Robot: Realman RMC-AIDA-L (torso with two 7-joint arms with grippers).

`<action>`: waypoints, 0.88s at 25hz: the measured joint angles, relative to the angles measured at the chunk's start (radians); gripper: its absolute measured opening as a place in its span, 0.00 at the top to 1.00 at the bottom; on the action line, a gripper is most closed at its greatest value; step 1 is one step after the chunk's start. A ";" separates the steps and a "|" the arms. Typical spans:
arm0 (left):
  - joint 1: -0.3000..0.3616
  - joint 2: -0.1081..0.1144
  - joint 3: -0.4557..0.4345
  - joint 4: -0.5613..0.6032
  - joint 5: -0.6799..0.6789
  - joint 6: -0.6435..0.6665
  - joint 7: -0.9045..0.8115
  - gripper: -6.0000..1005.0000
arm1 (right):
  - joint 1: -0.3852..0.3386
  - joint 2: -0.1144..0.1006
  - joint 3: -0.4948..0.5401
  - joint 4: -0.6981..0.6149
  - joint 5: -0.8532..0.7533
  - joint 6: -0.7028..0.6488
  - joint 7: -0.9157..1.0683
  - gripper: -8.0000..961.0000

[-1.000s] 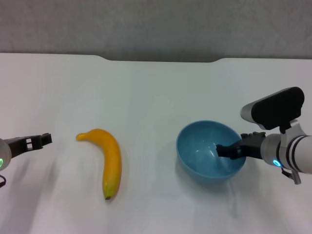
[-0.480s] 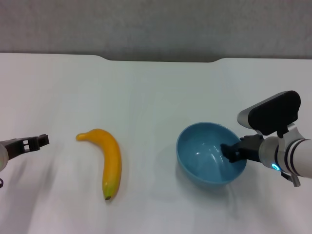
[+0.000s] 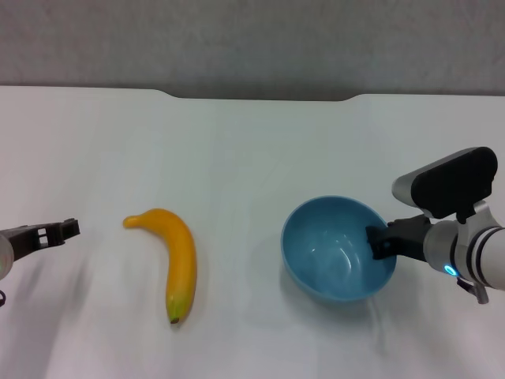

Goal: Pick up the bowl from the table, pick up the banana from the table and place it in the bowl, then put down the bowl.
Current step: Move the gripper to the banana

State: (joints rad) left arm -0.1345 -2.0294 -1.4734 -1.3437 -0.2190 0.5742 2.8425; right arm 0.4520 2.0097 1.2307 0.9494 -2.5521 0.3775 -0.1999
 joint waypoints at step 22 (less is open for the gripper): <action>0.003 -0.003 0.221 -0.062 -0.102 -0.113 -0.005 0.21 | -0.104 -0.001 0.049 0.200 -0.015 -0.089 -0.003 0.95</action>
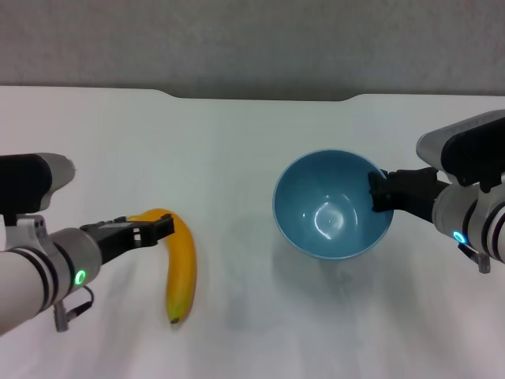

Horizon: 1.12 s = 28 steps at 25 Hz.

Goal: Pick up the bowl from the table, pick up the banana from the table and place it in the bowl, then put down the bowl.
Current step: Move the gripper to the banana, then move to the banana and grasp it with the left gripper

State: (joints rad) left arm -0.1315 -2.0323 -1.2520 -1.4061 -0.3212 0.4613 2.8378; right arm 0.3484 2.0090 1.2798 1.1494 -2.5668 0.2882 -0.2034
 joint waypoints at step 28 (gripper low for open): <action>-0.164 -0.010 0.102 0.277 -0.153 -0.149 -0.083 0.21 | -0.005 0.002 -0.032 0.008 0.012 -0.054 0.009 0.95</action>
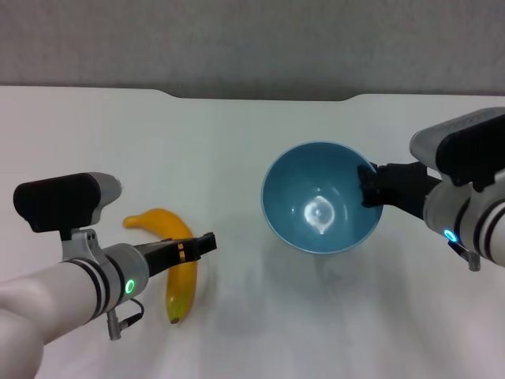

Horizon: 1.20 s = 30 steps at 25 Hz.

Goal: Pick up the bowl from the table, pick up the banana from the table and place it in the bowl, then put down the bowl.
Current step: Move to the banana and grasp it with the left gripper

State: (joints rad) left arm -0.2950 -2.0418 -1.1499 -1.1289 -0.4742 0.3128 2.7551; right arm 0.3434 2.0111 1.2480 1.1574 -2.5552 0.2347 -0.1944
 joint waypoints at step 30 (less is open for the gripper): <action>-0.076 0.000 -0.009 0.146 0.002 -0.035 -0.042 0.21 | -0.023 -0.002 -0.001 -0.031 0.001 -0.002 0.012 0.95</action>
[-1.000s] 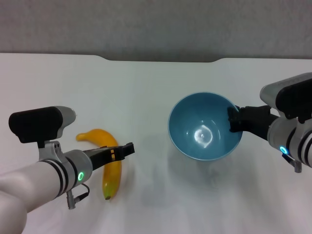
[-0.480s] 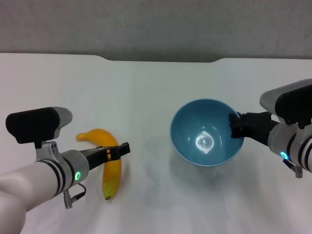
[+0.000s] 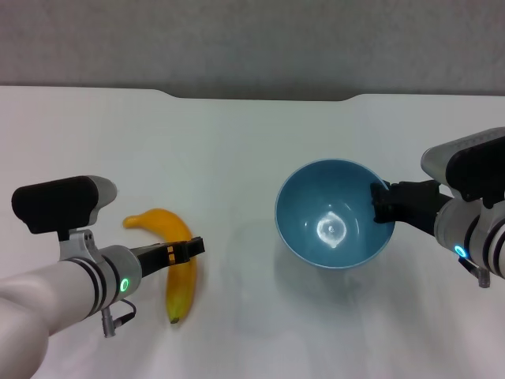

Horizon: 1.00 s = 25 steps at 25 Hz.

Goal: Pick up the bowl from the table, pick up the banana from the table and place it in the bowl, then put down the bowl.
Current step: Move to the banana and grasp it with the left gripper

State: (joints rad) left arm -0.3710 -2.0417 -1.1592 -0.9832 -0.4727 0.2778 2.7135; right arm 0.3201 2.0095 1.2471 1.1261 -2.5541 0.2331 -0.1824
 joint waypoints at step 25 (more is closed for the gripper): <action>-0.065 0.000 0.029 0.048 -0.003 0.077 -0.021 0.22 | 0.000 0.000 0.000 0.003 0.000 0.000 0.000 0.95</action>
State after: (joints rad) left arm -0.4361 -2.0418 -1.1305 -0.9357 -0.4756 0.3544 2.6922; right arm 0.3204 2.0095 1.2476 1.1291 -2.5541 0.2332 -0.1825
